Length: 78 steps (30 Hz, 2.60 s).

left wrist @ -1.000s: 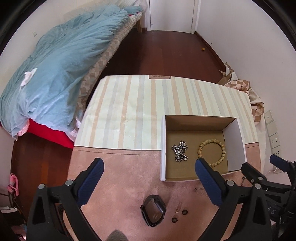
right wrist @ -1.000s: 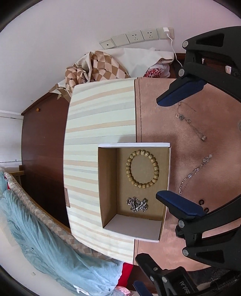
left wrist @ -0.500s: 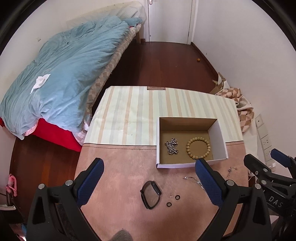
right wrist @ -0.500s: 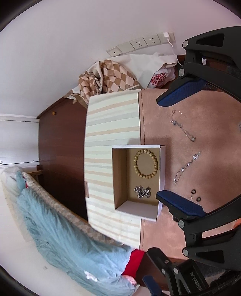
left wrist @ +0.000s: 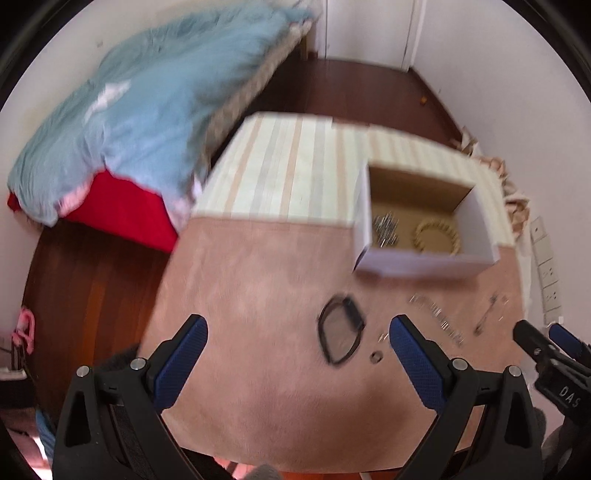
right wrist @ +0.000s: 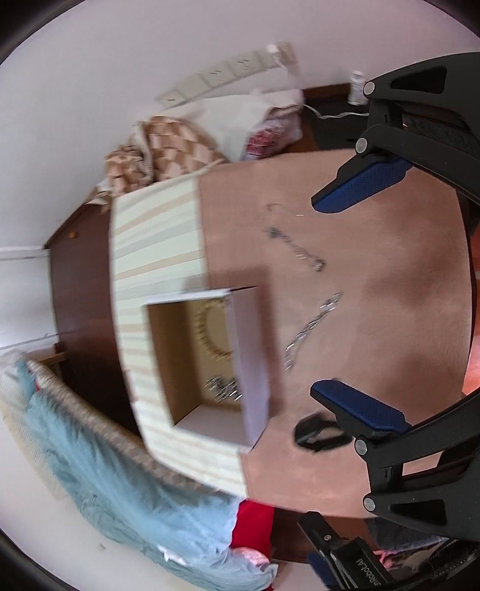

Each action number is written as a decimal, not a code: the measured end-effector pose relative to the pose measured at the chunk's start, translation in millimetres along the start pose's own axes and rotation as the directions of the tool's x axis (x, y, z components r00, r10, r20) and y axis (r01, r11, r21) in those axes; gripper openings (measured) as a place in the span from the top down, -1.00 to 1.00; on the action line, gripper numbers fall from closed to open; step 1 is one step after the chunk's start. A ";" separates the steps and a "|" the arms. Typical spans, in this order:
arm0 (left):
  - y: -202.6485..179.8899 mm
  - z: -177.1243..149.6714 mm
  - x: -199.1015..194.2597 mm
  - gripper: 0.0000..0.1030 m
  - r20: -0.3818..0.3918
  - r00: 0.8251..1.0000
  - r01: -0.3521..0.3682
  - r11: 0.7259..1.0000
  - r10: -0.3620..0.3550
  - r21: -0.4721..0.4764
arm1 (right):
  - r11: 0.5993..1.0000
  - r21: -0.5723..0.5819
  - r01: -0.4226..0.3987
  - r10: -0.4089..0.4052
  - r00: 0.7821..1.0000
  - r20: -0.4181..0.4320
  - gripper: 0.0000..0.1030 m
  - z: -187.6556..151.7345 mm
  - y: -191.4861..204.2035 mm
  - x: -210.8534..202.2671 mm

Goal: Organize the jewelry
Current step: 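Grasp the black watch band with the left tool while the right tool grasps the silver chain necklace, then carry the watch band and necklace into the white box and open both tools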

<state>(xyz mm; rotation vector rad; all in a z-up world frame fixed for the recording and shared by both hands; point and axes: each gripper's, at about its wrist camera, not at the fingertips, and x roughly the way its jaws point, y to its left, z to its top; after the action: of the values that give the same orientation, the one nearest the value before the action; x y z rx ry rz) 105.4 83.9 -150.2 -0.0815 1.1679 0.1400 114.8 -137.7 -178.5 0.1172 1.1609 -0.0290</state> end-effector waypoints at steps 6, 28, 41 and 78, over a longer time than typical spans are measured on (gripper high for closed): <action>2.3 -17.9 57.7 -0.93 -0.099 0.995 0.023 0.999 -0.025 -0.022 | 0.997 0.074 -0.015 0.019 0.998 -0.058 -0.26 -26.5 -25.1 42.9; -13.1 -45.2 101.4 0.90 -0.102 0.991 0.097 0.994 -0.091 0.057 | 0.993 -0.117 0.028 -0.019 0.997 0.080 0.61 -53.2 9.7 98.8; -1.7 -58.9 90.4 0.92 -0.102 0.990 0.104 0.994 -0.099 0.040 | 0.996 -0.086 -0.017 0.026 0.994 0.107 0.92 -67.5 11.5 82.7; -43.6 97.5 31.6 0.91 -0.028 0.953 0.302 0.947 -0.301 0.107 | 0.957 -0.112 -0.269 0.284 0.946 0.156 0.92 126.0 42.5 -7.8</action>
<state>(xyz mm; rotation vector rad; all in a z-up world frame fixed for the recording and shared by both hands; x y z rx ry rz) 212.9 56.3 -141.6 -0.1622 1.1587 -0.1965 230.3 -109.3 -118.5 0.1938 0.9643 0.2580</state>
